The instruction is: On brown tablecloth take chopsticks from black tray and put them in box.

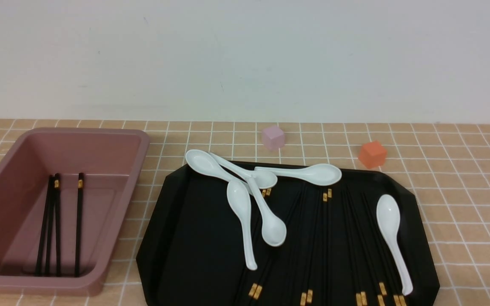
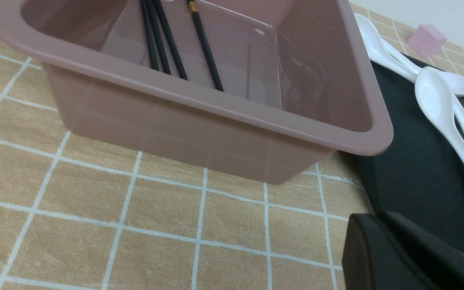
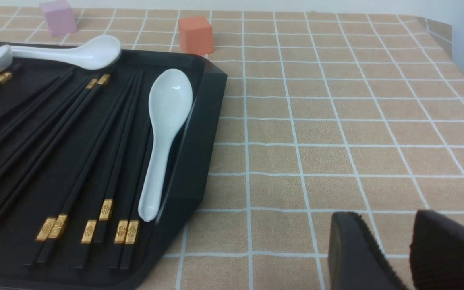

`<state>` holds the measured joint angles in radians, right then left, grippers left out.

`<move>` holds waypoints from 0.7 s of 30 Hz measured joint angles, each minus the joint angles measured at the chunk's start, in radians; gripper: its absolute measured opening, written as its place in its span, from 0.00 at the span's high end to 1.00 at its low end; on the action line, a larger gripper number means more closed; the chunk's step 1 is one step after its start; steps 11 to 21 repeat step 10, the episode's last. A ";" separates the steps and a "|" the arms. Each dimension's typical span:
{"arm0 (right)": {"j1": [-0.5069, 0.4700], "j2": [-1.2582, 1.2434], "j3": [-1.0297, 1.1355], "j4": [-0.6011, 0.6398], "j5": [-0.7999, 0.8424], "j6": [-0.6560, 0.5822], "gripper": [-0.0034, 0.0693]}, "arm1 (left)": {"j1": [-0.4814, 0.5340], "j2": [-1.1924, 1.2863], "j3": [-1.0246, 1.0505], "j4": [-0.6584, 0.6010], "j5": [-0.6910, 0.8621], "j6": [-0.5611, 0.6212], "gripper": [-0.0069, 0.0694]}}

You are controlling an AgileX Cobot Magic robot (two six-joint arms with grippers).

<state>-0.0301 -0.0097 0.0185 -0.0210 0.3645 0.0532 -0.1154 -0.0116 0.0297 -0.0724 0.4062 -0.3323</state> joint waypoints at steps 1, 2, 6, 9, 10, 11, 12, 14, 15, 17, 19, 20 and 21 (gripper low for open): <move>0.000 0.000 0.000 0.000 0.000 0.000 0.62 | 0.000 0.000 0.000 0.000 0.000 0.000 0.88; 0.000 0.000 0.000 0.000 0.000 0.000 0.62 | 0.000 0.000 0.000 0.000 0.000 0.000 0.88; 0.000 0.000 0.000 0.000 0.000 0.000 0.62 | 0.000 0.000 0.000 0.000 0.000 0.000 0.87; 0.000 0.000 0.000 0.000 0.000 0.000 0.62 | 0.000 0.000 0.000 0.000 0.000 0.000 0.87; 0.000 0.000 0.000 0.000 0.000 0.000 0.62 | 0.000 0.000 0.000 0.000 0.000 0.000 0.87; 0.000 0.000 0.000 0.000 0.000 0.000 0.62 | 0.000 0.000 0.000 0.000 0.000 0.000 0.87; 0.000 0.000 0.000 0.000 0.000 0.000 0.62 | 0.000 0.000 0.000 0.000 0.000 0.000 0.87; 0.000 0.000 0.000 0.000 0.000 0.000 0.62 | 0.000 0.000 0.000 0.000 0.000 0.000 0.87; 0.000 0.000 0.000 0.000 0.000 0.000 0.62 | 0.000 0.000 0.000 0.000 0.000 0.000 0.87; 0.000 0.000 0.000 0.000 0.000 0.000 0.62 | 0.000 0.000 0.000 0.000 0.000 0.000 0.87; 0.000 0.000 0.000 0.000 0.000 0.000 0.62 | 0.000 0.000 0.000 0.000 0.000 0.000 0.87; 0.000 0.000 0.000 0.000 0.000 0.000 0.62 | 0.000 0.000 0.000 0.000 0.000 0.000 0.87; 0.000 0.000 0.000 0.000 0.000 0.000 0.62 | 0.000 0.000 0.000 0.000 0.000 0.000 0.87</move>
